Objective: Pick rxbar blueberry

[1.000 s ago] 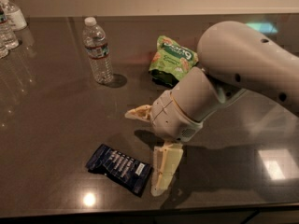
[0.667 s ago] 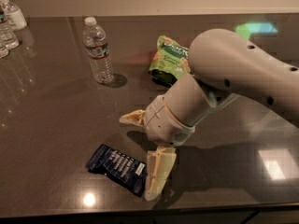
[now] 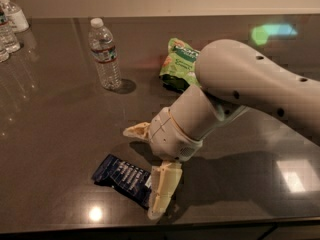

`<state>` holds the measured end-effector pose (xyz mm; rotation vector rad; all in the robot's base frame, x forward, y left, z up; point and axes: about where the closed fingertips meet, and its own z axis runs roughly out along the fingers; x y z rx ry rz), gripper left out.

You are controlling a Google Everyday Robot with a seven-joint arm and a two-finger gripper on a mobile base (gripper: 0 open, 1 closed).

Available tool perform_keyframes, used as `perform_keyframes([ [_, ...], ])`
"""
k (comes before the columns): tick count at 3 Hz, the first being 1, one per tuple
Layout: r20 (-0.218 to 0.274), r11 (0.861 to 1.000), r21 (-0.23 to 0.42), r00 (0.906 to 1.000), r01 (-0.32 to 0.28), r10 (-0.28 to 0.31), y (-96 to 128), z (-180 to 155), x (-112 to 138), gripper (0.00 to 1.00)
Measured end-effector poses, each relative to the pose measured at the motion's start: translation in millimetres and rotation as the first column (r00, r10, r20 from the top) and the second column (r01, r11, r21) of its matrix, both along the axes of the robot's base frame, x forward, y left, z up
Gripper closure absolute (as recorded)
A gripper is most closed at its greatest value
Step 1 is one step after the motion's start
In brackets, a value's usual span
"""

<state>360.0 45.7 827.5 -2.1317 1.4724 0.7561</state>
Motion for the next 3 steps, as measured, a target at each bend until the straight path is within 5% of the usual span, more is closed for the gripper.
perform_keyframes([
  [1,-0.006,1.000,0.019,1.0000,0.001,-0.001,3.0,-0.1,-2.9,0.02],
  [2,-0.026,0.999,0.042,0.9997,0.002,0.000,0.9,-0.9,-7.1,0.86],
  [3,-0.030,0.999,0.045,0.9996,0.003,-0.001,0.0,-0.9,-7.5,1.00],
])
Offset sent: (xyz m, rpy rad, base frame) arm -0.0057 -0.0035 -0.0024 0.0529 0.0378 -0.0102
